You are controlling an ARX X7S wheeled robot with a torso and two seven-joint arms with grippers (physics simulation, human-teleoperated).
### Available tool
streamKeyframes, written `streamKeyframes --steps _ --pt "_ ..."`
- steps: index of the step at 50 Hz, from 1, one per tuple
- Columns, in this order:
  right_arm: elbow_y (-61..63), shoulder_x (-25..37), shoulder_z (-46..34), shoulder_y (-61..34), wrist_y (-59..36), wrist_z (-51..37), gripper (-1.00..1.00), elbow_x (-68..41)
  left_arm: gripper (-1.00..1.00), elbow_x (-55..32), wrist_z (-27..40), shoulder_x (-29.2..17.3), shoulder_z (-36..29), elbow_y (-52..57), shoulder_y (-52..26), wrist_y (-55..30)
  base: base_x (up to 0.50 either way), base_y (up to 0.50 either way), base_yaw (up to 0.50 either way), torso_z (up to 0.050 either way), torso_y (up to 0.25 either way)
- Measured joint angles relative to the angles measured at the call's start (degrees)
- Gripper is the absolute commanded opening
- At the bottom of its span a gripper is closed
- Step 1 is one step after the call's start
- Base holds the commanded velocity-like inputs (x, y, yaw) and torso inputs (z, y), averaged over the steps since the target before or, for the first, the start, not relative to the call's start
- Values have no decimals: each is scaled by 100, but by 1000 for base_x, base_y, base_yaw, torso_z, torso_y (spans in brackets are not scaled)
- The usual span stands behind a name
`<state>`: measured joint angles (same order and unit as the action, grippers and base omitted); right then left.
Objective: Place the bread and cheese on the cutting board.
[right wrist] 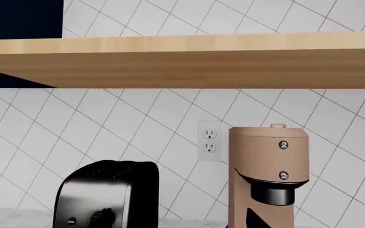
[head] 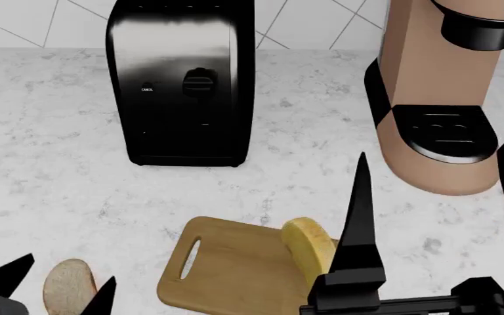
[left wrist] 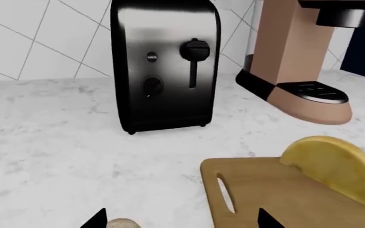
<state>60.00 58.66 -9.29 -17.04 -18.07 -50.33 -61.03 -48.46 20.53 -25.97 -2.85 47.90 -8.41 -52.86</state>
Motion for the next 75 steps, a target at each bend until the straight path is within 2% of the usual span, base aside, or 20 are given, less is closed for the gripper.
streamKeyframes --steps 21,75 --pt "0 140 -98 61 213 -46 100 54 100 675 -204 78 -412 -859 -3 498 0 0 0 0 0" --pt "0 484 -535 -42 582 -270 100 127 100 1353 -240 192 -939 -2165 -196 959 0 0 0 0 0"
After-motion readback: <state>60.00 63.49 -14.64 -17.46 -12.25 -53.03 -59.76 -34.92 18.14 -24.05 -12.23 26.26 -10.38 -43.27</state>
